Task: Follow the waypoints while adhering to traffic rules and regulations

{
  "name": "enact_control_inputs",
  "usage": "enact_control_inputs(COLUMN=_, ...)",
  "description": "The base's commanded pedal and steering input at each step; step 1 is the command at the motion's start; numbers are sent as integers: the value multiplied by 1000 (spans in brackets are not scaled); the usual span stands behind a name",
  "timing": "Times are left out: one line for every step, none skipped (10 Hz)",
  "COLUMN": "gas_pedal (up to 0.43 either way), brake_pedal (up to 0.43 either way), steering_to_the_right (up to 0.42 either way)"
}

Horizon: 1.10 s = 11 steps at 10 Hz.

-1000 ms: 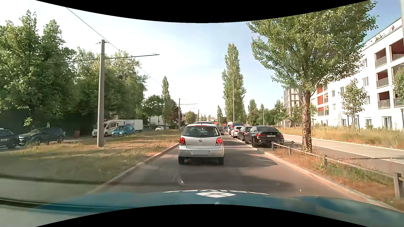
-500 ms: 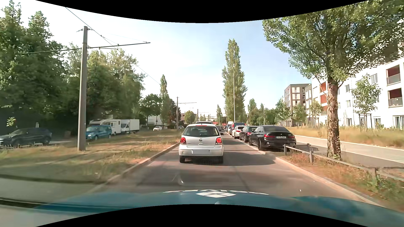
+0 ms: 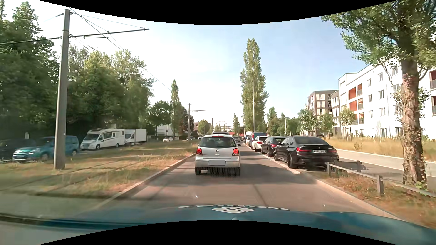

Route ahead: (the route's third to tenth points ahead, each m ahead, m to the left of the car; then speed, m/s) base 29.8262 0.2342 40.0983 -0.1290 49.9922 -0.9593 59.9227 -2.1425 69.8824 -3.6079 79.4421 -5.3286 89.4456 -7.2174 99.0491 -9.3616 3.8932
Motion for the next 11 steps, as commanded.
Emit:
enact_control_inputs(gas_pedal=220, brake_pedal=0, steering_to_the_right=3)
enact_control_inputs(gas_pedal=220, brake_pedal=0, steering_to_the_right=3)
enact_control_inputs(gas_pedal=209, brake_pedal=0, steering_to_the_right=3)
enact_control_inputs(gas_pedal=197, brake_pedal=0, steering_to_the_right=2)
enact_control_inputs(gas_pedal=157, brake_pedal=0, steering_to_the_right=2)
enact_control_inputs(gas_pedal=150, brake_pedal=0, steering_to_the_right=2)
enact_control_inputs(gas_pedal=138, brake_pedal=0, steering_to_the_right=2)
enact_control_inputs(gas_pedal=138, brake_pedal=0, steering_to_the_right=2)
enact_control_inputs(gas_pedal=138, brake_pedal=0, steering_to_the_right=2)
enact_control_inputs(gas_pedal=138, brake_pedal=0, steering_to_the_right=2)
enact_control_inputs(gas_pedal=138, brake_pedal=0, steering_to_the_right=2)
